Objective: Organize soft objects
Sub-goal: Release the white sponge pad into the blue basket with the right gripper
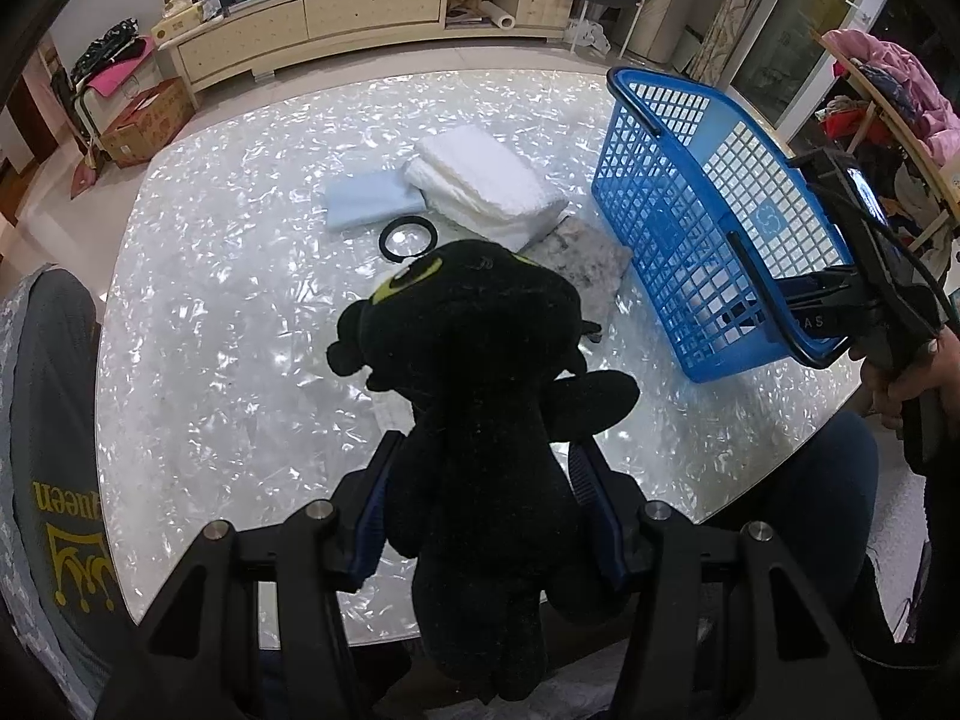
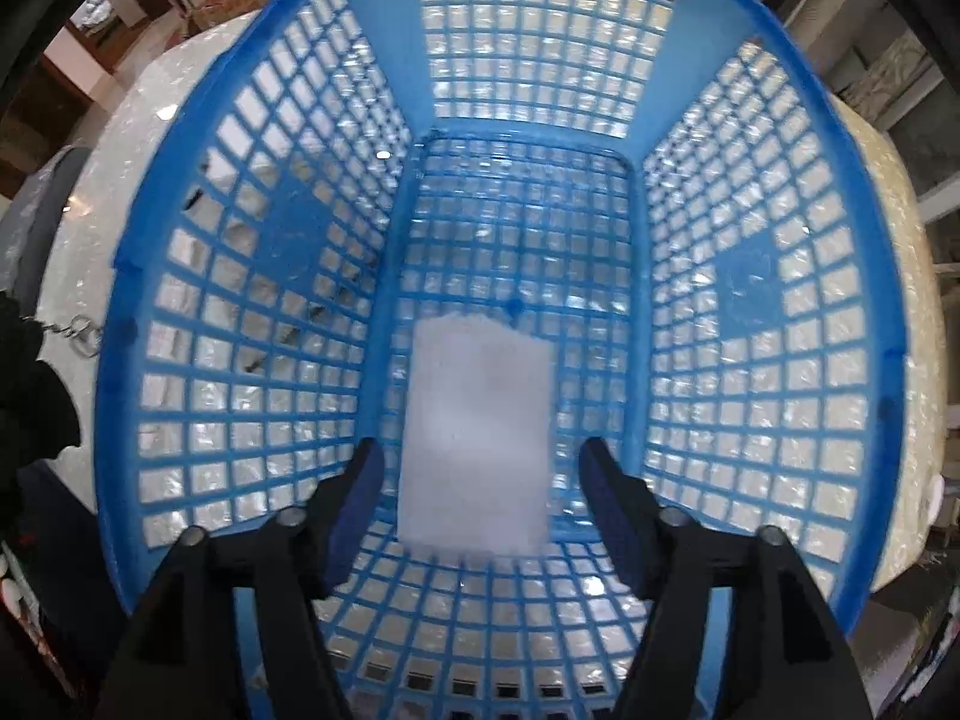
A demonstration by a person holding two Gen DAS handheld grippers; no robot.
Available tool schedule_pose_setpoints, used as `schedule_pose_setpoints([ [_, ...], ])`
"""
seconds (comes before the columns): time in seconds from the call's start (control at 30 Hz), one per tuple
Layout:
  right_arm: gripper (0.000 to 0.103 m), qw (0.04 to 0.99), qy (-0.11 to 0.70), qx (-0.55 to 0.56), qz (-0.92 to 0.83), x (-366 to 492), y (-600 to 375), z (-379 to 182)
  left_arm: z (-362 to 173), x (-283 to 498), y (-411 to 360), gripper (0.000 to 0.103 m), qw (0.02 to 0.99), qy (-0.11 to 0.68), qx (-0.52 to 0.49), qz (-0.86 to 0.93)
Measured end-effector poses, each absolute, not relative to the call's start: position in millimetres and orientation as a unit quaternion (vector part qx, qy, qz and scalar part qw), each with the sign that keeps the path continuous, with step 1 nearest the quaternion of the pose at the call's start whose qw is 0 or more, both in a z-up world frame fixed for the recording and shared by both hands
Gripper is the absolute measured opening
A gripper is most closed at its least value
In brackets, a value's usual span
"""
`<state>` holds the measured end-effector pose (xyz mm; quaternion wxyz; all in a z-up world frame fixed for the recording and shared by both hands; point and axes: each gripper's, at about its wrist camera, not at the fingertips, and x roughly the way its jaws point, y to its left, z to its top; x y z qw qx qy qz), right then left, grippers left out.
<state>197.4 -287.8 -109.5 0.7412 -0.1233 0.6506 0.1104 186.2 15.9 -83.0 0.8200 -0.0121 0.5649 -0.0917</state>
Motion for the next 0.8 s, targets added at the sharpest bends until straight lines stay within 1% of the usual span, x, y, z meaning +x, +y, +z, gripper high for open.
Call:
schedule_pose_setpoints([
  [0.03, 0.076, 0.743, 0.648, -0.127, 0.107, 197.0, -289.6, -108.3, -82.5, 185.7, 16.0, 0.053, 0.82, 0.564, -0.012, -0.092],
  [0.07, 0.077, 0.745, 0.647, -0.127, 0.107, 196.5, -292.0, -107.1, -82.1, 184.9, 15.7, 0.053, 0.821, 0.564, -0.012, -0.091],
  [0.2, 0.077, 0.746, 0.645, -0.122, 0.114, 192.7, -299.9, -102.6, -76.4, 181.6, 14.8, 0.053, 0.825, 0.558, -0.011, -0.093],
  [0.4, 0.08, 0.765, 0.622, -0.117, 0.12, 189.2, -308.1, -80.6, -64.1, 178.0, 12.2, 0.053, 0.832, 0.546, -0.01, -0.096],
  [0.43, 0.085, 0.769, 0.617, -0.117, 0.12, 187.5, -309.2, -75.7, -62.1, 177.2, 11.8, 0.053, 0.833, 0.545, -0.009, -0.096],
  [0.47, 0.101, 0.775, 0.609, -0.115, 0.121, 186.1, -308.0, -67.7, -59.8, 176.4, 11.3, 0.053, 0.834, 0.543, -0.008, -0.097],
  [0.5, 0.103, 0.78, 0.602, -0.115, 0.124, 183.8, -309.3, -62.4, -57.3, 175.4, 10.4, 0.053, 0.835, 0.541, -0.007, -0.098],
  [0.63, 0.103, 0.795, 0.58, -0.118, 0.133, 157.6, -295.5, -27.7, -48.4, 174.2, 4.7, 0.053, 0.842, 0.527, 0.005, -0.111],
  [0.8, 0.103, 0.813, 0.553, -0.118, 0.14, 137.2, -299.8, -0.8, -38.6, 177.3, -11.1, 0.053, 0.846, 0.517, 0.018, -0.128],
])
